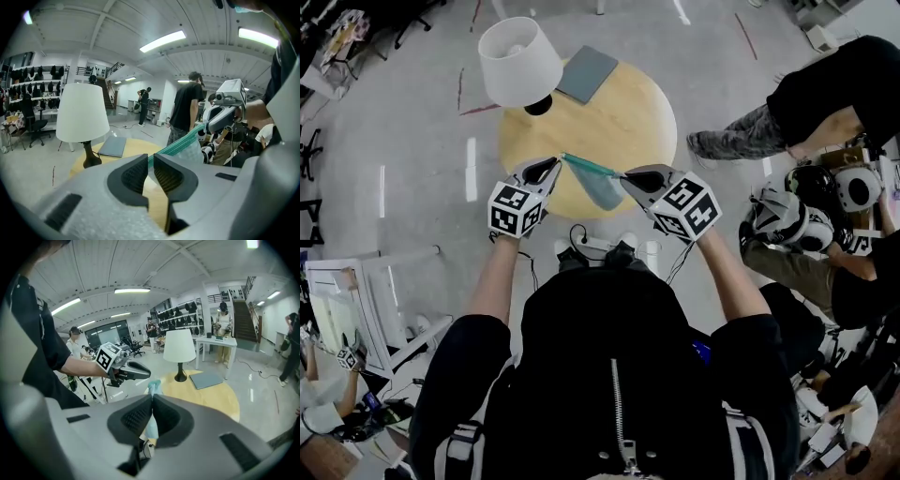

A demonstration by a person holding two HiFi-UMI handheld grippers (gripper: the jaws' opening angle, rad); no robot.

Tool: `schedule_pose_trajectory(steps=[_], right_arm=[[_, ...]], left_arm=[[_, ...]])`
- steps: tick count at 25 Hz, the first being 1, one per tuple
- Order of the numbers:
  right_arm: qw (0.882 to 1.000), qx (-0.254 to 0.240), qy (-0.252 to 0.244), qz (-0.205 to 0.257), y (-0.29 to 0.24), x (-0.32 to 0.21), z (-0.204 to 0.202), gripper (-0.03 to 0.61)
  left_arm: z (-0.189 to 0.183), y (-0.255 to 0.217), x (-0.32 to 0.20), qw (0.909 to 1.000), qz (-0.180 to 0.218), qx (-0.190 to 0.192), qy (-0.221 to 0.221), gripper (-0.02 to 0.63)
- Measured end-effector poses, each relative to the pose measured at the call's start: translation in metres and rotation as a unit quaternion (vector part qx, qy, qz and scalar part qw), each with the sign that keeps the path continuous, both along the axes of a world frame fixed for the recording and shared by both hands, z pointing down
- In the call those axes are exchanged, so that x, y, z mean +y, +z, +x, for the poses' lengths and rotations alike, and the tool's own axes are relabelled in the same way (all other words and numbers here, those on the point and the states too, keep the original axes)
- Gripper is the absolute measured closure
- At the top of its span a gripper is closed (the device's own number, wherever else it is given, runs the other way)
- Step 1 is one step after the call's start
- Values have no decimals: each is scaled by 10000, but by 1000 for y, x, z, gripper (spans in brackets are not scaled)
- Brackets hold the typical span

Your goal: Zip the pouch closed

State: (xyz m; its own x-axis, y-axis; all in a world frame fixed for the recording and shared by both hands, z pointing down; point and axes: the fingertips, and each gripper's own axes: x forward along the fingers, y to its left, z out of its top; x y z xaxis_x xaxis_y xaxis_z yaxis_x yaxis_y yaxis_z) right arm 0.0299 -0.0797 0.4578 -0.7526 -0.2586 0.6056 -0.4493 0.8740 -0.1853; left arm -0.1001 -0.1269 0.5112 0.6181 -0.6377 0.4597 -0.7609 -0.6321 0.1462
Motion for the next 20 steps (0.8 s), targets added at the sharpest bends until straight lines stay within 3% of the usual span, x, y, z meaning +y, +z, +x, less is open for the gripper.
schedule_pose_trajectory(steps=[5, 12, 20], right_arm=[[9999, 113, 45, 93, 6, -4, -4, 568], [9973, -84, 680, 250, -1, -27, 7, 566], [9841, -605, 1202, 1159, -43, -60, 7, 566]], left_arm=[[9, -6, 3, 9999, 70, 32, 96, 563], [11, -35, -3, 9986, 532, 77, 14, 614], [9, -88, -20, 9932, 1141, 16, -225, 614]])
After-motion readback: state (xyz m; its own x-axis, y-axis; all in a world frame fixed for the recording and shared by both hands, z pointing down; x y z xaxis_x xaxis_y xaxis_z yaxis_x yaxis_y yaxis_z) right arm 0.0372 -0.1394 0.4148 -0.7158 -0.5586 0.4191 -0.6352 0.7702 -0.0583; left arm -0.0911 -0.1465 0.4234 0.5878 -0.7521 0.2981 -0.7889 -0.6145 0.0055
